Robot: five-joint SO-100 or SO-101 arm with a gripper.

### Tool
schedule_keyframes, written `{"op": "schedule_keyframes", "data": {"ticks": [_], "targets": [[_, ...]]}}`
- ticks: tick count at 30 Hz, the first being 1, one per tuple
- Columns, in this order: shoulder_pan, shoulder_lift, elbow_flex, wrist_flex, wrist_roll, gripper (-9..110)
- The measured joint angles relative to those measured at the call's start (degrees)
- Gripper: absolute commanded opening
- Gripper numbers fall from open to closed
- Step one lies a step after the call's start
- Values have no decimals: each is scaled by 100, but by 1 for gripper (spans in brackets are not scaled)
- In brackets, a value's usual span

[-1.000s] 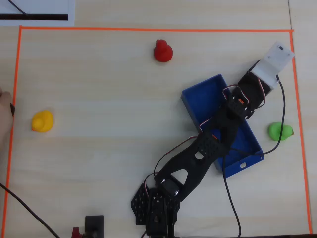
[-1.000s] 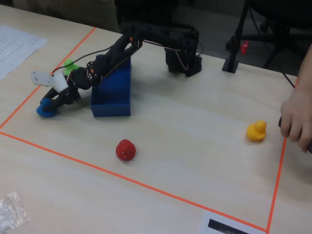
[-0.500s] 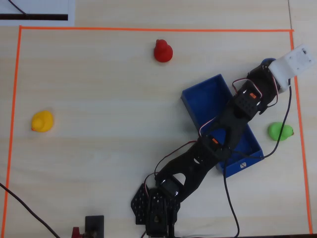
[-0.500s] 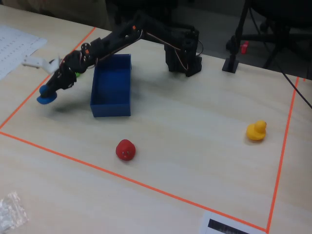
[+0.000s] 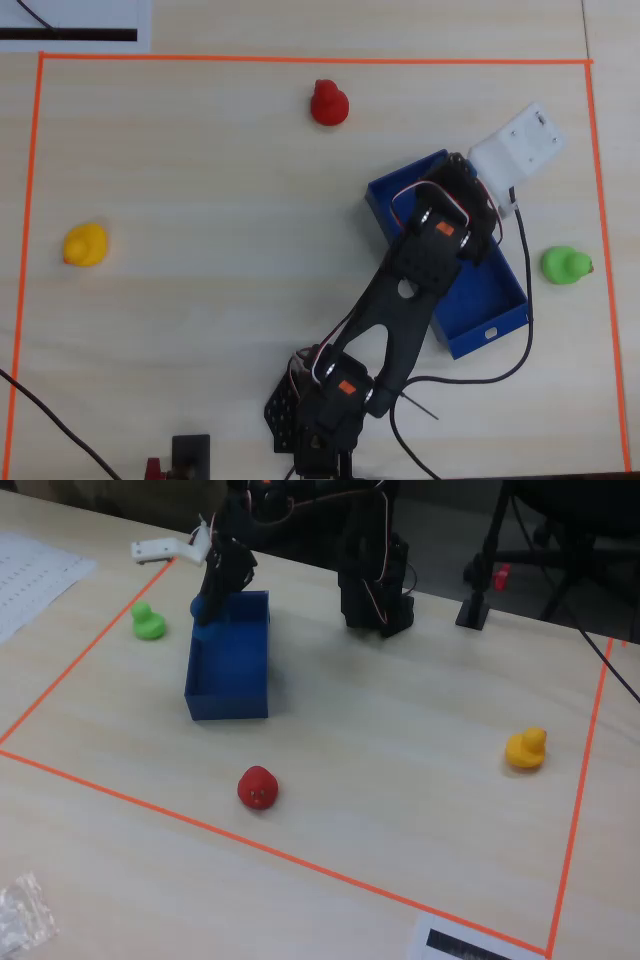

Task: Grasp blue duck and put it into box.

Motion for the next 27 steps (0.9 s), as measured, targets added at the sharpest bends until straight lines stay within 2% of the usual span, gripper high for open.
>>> {"op": "schedule_keyframes", "data": {"ticks": [13, 16, 20, 23, 25, 27], "targets": [[1099, 519, 3270, -2566, -2021, 1], [1222, 536, 3832, -3032, -2232, 26], [1187, 606, 4333, -3709, -2373, 45], [1213, 835, 4535, -3999, -2347, 41], [1151, 1028, 4570, -4140, -2171, 25], [993, 1318, 4570, -4157, -1828, 16]]}}
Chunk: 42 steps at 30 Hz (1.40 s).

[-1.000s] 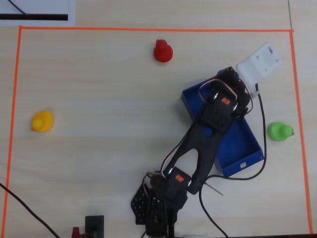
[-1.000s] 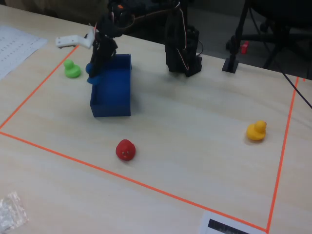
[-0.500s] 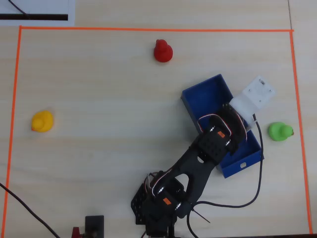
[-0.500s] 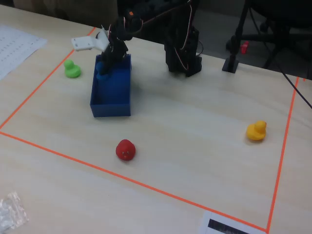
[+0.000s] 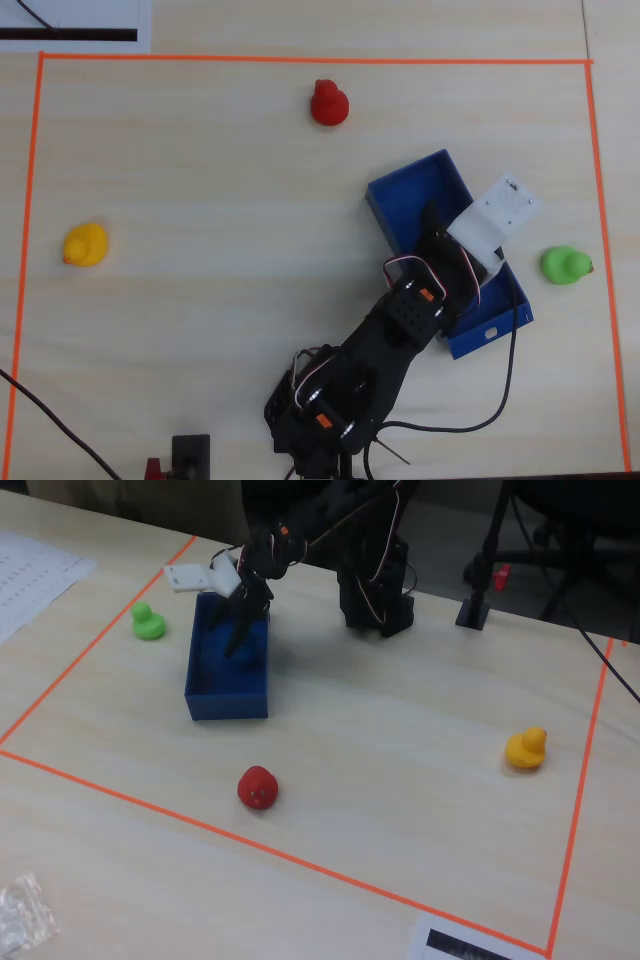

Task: Grasp blue duck and put it into box.

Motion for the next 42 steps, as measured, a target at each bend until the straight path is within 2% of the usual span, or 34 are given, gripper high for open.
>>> {"op": "schedule_keyframes", "data": {"ticks": [2, 5, 9, 17, 23, 33, 42], "targets": [[-237, 387, 97, 0, 457, 7], [-773, 1134, 369, 149, 1151, 0], [-1802, 2399, 870, 721, 1811, 0], [-3937, 4808, 2153, 1863, 1890, 0], [-4017, 6047, 3393, 2347, 1749, 0], [-4509, 6513, 3437, 5555, 993, 0], [-4157, 6609, 3437, 5854, 976, 0]]}}
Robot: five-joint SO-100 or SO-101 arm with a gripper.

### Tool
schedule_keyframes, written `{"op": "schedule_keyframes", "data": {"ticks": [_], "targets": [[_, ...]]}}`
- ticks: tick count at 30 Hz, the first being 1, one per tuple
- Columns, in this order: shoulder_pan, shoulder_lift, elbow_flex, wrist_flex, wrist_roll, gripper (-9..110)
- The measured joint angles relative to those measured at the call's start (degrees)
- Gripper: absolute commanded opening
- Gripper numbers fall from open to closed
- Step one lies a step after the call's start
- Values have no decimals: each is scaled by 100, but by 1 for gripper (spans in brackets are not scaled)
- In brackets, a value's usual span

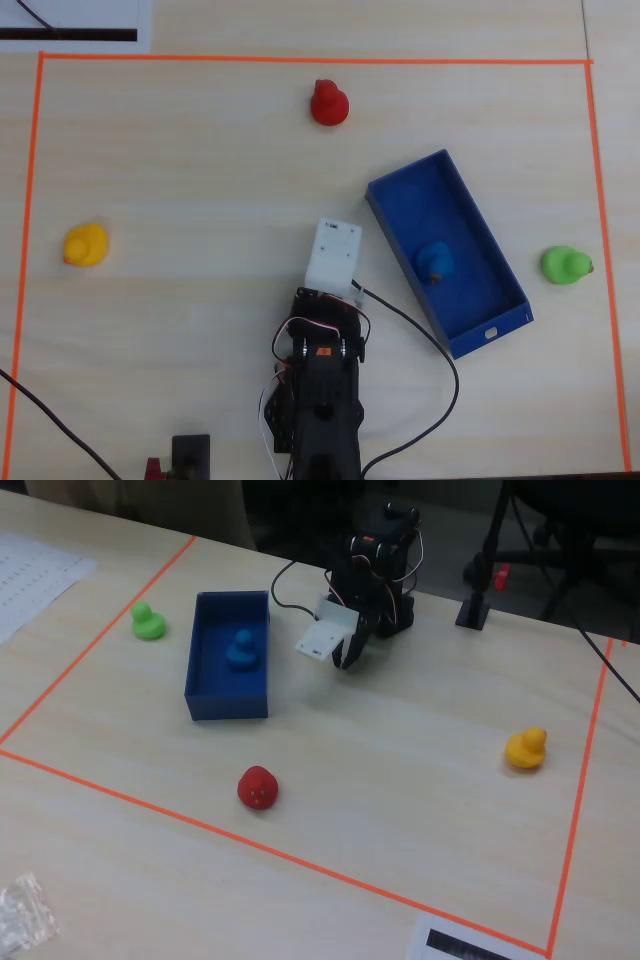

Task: Grasp blue duck and put it into box.

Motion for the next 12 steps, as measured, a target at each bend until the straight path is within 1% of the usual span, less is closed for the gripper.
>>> {"op": "schedule_keyframes", "data": {"ticks": [12], "targets": [[-18, 0, 0, 0, 0, 0]]}}
